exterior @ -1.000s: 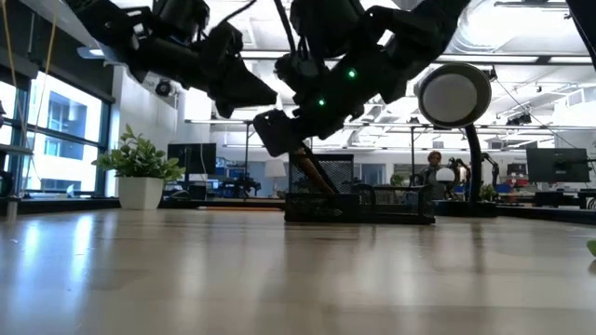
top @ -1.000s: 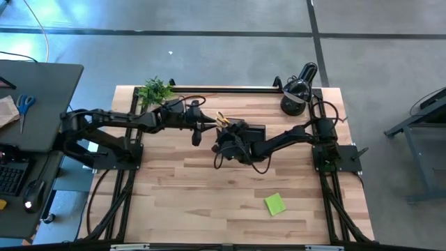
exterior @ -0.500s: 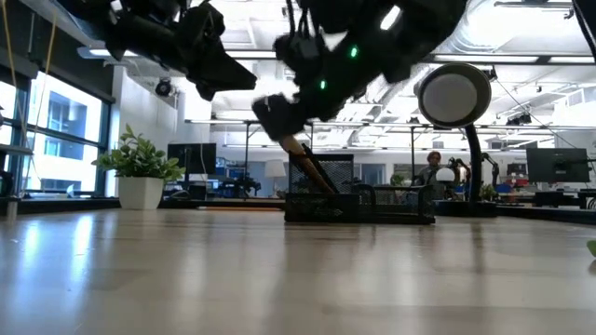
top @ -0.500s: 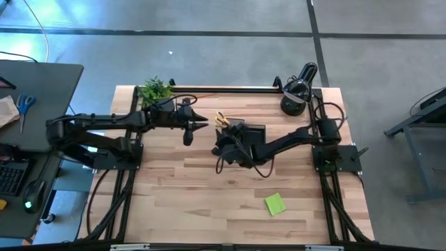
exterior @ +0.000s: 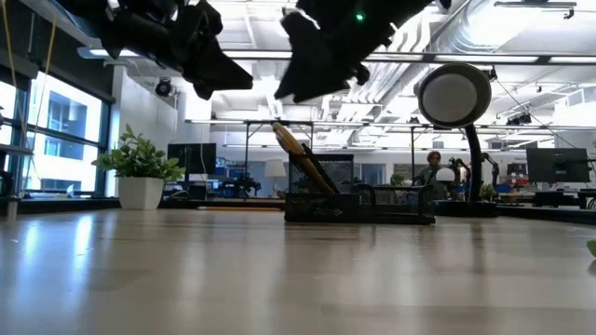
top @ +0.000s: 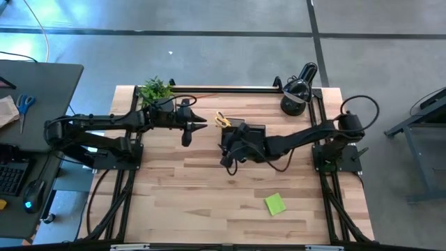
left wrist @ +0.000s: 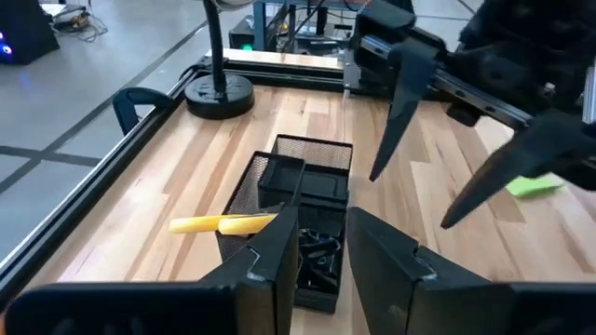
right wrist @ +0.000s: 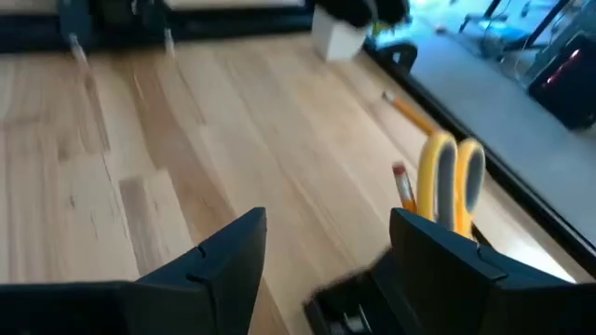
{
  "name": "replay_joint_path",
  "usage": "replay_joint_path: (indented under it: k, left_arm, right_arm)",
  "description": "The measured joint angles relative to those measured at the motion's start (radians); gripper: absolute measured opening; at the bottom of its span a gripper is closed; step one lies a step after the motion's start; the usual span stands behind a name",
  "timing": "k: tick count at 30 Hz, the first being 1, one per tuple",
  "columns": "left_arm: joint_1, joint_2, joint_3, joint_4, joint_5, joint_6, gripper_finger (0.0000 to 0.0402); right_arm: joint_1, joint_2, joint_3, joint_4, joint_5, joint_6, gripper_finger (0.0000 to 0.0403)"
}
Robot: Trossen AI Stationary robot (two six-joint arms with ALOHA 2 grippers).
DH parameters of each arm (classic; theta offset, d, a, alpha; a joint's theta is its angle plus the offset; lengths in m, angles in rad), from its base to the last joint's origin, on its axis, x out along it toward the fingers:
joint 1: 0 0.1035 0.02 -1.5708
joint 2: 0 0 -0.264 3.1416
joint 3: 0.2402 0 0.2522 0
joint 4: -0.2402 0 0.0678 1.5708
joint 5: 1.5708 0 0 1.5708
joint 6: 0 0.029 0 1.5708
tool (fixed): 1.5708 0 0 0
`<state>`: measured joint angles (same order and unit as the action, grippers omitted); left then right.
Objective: Pick and place office supplies into organizer
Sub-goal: Put the orange pencil into the desk organizer
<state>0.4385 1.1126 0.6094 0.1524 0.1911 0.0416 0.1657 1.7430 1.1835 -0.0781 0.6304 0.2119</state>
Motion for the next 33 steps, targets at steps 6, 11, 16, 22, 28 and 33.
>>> replay_joint_path:
  k: [6,11,16,22,28,33]
  left_arm:
    - [0.001,0.000,0.000,-0.009,0.086,0.048,0.0083]
    - [0.002,-0.035,0.000,-0.063,0.105,0.060,0.0083]
    - [0.002,-0.107,-0.001,-0.133,0.105,0.065,0.0083]
    - [0.002,-0.138,-0.029,-0.146,0.086,0.127,0.0083]
    - [0.014,-0.108,-0.143,0.098,0.077,0.089,0.0083]
    - [0.057,-0.110,-0.145,0.222,0.069,0.012,0.0083]
  right_arm:
    - [-0.015,-0.012,-0.001,-0.031,-0.065,-0.003,0.0224]
    - [-0.031,-0.020,-0.001,-0.035,-0.135,-0.003,0.0224]
    - [-0.026,-0.081,-0.013,-0.099,-0.175,0.030,0.0224]
    - [-0.003,-0.249,-0.244,0.074,-0.137,0.085,0.0224]
    - [0.005,-0.372,-0.592,0.544,-0.029,0.124,0.0224]
    - [-0.015,-0.364,-0.704,0.856,-0.035,0.008,0.0224]
